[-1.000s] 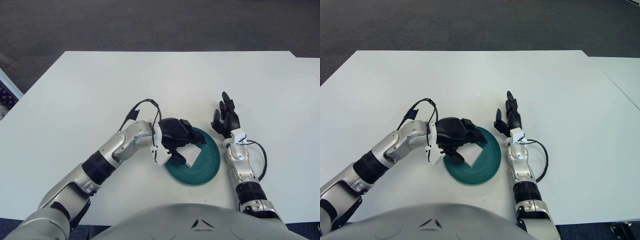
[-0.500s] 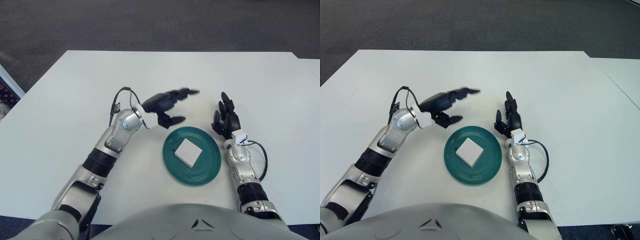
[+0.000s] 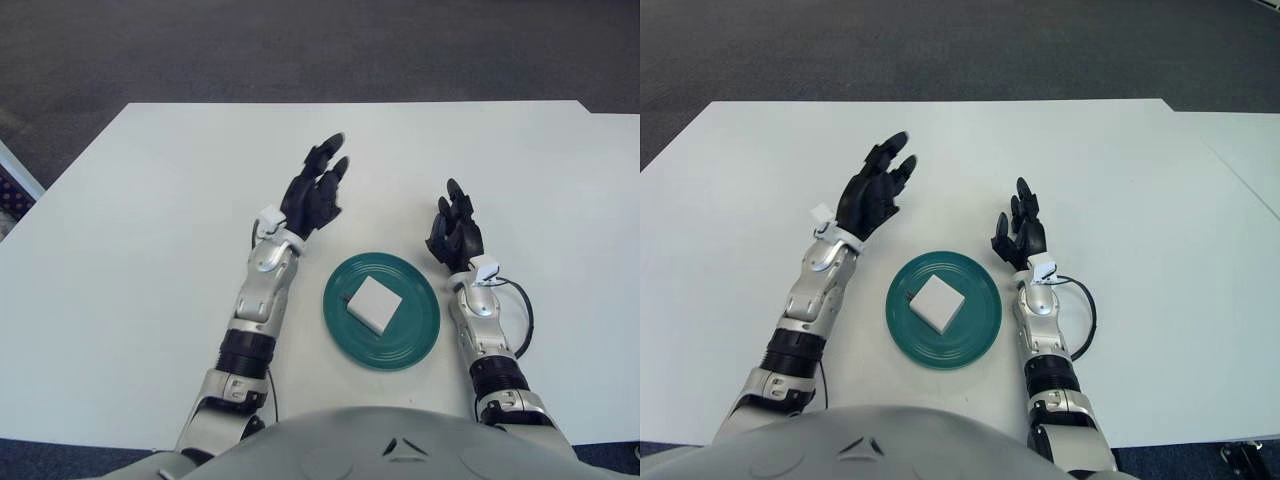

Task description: Put the charger into the plate.

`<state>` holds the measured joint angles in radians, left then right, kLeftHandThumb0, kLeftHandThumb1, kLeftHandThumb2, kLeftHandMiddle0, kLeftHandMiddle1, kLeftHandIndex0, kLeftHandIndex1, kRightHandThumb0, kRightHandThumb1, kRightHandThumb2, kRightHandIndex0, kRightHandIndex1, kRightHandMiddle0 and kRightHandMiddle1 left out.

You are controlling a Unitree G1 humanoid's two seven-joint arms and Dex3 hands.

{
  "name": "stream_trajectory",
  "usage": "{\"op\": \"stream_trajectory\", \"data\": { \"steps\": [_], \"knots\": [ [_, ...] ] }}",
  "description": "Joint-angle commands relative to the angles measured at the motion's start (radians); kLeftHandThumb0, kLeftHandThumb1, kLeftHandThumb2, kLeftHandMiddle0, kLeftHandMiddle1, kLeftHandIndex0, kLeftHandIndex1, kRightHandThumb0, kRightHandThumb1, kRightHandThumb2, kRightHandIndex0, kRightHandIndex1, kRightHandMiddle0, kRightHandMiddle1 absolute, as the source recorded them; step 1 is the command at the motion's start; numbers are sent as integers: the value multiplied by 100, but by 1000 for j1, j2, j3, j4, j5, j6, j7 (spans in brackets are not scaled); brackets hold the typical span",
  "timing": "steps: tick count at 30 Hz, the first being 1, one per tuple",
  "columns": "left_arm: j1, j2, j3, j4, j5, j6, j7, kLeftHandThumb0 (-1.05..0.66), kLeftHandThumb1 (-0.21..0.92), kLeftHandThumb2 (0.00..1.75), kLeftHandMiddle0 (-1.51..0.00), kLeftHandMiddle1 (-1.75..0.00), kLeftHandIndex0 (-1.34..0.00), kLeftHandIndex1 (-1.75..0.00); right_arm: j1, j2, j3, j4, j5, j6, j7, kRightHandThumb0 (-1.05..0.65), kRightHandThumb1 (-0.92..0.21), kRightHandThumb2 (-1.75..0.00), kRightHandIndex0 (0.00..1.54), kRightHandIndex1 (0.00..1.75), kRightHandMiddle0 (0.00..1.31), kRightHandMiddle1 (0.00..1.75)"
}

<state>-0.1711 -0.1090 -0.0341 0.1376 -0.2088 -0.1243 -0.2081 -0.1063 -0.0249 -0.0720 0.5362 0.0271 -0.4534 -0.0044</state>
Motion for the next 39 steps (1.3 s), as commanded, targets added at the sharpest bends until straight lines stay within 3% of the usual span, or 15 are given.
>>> {"op": "stream_trajectory", "data": {
  "steps": [1, 10, 19, 27, 39],
  "knots": [
    [18, -16, 34, 101, 22, -65, 49, -102, 92, 90, -6, 0, 0, -35, 91, 9, -6, 130, 11, 72, 13, -60, -92, -90, 5, 0, 0, 17],
    [66, 39, 47, 268, 94, -197, 50, -105, 92, 91, 0, 0, 0, -19, 36, -2, -34, 216, 19, 56, 31, -58, -92, -91, 4, 0, 0, 15],
    [79, 16, 57, 476, 90, -349, 38, -105, 92, 93, 0, 0, 0, -15, -58, -6, -62, 337, 24, 5, 38, -58, -92, -91, 7, 1, 0, 20],
    [-25, 26, 104, 748, 88, -458, 51, -105, 92, 94, 0, 0, 0, -19, -138, -29, -80, 441, 25, -36, 53, -60, -92, -88, 7, 1, 0, 23],
    [-183, 34, 179, 964, 61, -525, 43, -105, 92, 95, 0, 0, 0, -25, -235, -52, -114, 563, 37, -58, 74, -63, -92, -87, 8, 0, 0, 26]
  ]
}}
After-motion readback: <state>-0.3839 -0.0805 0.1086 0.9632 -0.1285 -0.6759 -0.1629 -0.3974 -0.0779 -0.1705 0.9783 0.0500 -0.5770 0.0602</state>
